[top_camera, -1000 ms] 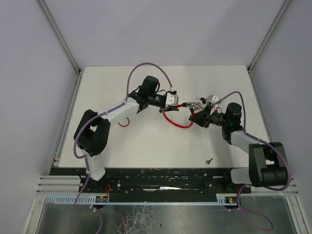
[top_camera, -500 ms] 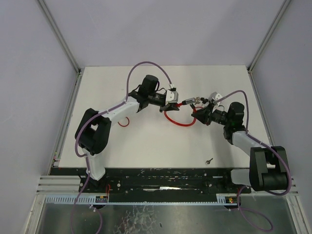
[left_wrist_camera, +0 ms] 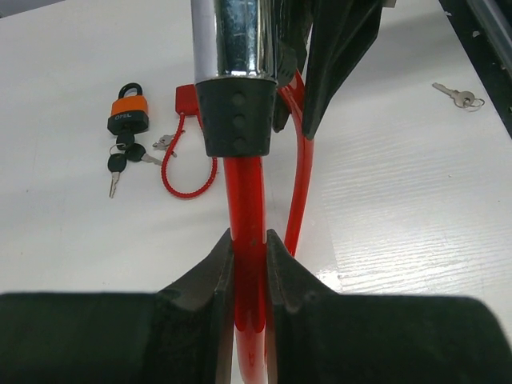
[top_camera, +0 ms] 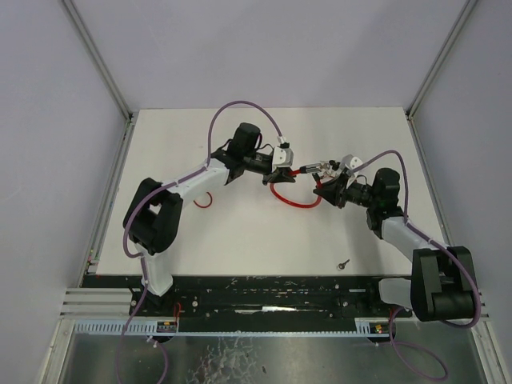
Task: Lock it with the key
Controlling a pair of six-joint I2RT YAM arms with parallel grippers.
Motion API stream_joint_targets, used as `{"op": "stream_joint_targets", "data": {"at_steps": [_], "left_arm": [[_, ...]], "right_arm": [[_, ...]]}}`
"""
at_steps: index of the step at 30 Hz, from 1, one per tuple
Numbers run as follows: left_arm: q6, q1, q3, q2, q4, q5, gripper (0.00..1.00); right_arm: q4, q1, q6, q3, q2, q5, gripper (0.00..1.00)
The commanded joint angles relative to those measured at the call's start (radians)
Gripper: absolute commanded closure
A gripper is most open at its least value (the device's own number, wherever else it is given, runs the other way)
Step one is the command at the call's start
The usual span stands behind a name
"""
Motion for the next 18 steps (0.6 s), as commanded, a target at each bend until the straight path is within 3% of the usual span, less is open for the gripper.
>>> {"op": "stream_joint_targets", "data": {"at_steps": [1, 6, 10, 13, 15, 18], "left_arm": [[-0.006, -0.052, 0.041, 0.026, 0.012, -0.003, 1.00], [0.066, -0.058, 0.122, 0.063, -0.140, 0.029, 1.00], [0.034, -0.058, 0.121, 0.065, -0.122, -0.080, 1.00], [-0.041, -0.056, 0.093, 0.050, -0.036, -0.153, 1.00], [-0.074, -0.046, 0.103, 0.050, -0.041, -0.112, 1.00], [-0.113, -0.029, 0.152, 0.056, -0.102, -0.009, 1.00]], "right_arm": [[0.082, 0.012, 0.023, 0.062, -0.051, -0.028, 1.00], [0.246, -0.036, 0.177, 0.037, -0.038, -0.045, 1.00], [0.100, -0.039, 0.078, 0.072, -0.055, 0.028, 1.00], [-0.051, -0.038, -0.001, 0.118, -0.044, -0.010, 1.00], [-0.138, -0.030, -0.077, 0.138, -0.036, -0.065, 1.00], [-0.343, 0.019, -0.281, 0.181, -0.057, 0.050, 1.00]]}}
